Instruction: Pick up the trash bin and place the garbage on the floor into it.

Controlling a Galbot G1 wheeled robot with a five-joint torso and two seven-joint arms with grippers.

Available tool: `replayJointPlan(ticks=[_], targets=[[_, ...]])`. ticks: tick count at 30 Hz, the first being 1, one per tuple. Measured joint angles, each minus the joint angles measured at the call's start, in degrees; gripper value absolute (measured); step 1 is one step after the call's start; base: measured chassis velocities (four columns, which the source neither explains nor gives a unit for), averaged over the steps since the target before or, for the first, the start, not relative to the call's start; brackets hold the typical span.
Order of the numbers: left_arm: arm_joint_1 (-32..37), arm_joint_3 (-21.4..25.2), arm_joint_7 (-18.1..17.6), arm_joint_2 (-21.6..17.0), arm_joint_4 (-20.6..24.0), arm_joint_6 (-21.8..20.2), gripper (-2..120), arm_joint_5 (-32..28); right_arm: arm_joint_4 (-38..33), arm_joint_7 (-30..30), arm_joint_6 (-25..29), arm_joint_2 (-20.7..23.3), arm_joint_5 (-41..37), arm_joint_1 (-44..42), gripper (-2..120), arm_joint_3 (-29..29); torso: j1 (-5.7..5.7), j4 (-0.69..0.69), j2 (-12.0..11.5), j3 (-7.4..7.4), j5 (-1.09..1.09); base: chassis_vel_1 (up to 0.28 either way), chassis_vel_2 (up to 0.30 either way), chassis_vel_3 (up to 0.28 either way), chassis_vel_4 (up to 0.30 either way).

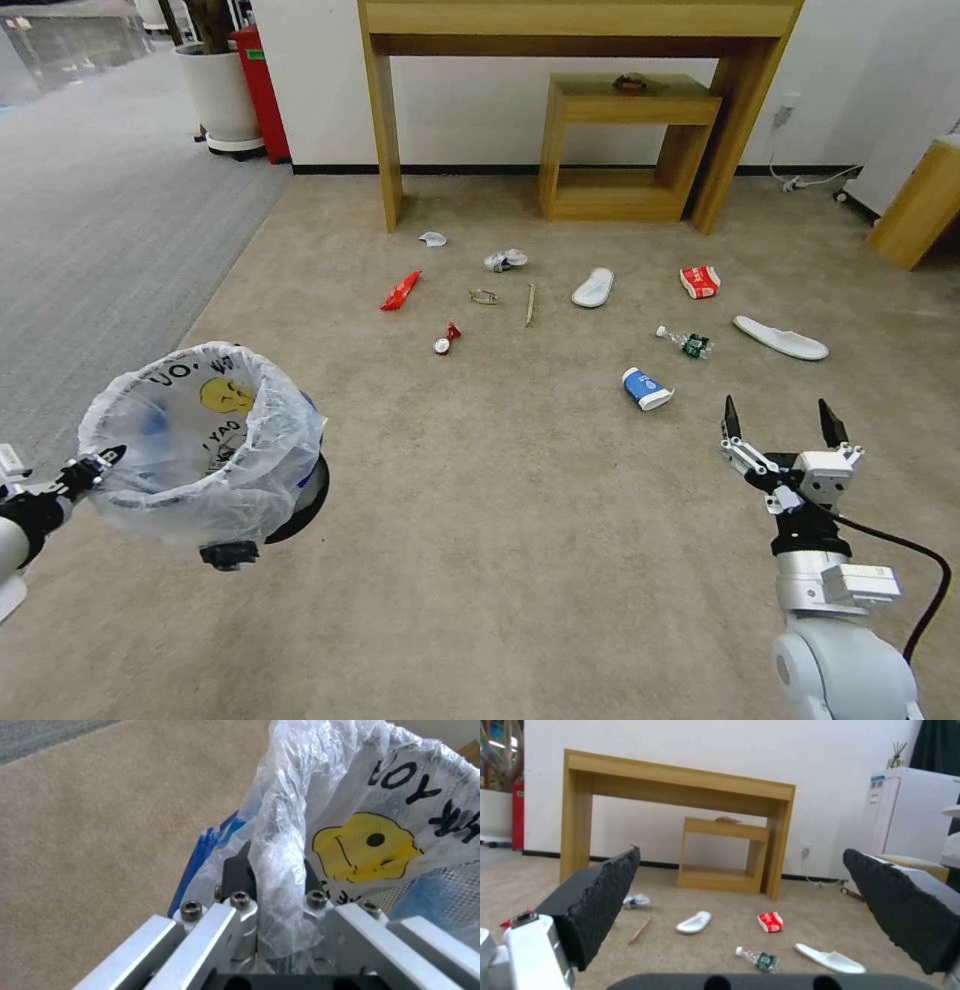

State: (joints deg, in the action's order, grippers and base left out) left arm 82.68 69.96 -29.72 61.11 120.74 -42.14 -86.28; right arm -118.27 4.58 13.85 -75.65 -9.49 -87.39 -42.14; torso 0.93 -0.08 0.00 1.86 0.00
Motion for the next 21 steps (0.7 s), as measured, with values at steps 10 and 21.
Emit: replayJointPlan(ticks=[10,21], targets=[[0.0,-0.3,0.2,0.1,0.1,0.0,3,0.3,0.5,-0.4,0.4,-0.2,1.0,0.2,100,0.2,0.0,0.0,0.0,0.0,0.0,0.0,0.0,0.0,0.0],[-0.4,-0.9,0.6,0.3,0.1,0.0,3,0.7,0.6,-0.4,0.5,-0.1,1.1,0.2,100,0.0,0.0,0.0,0.0,0.0,0.0,0.0,0.0,0.0,0.0]])
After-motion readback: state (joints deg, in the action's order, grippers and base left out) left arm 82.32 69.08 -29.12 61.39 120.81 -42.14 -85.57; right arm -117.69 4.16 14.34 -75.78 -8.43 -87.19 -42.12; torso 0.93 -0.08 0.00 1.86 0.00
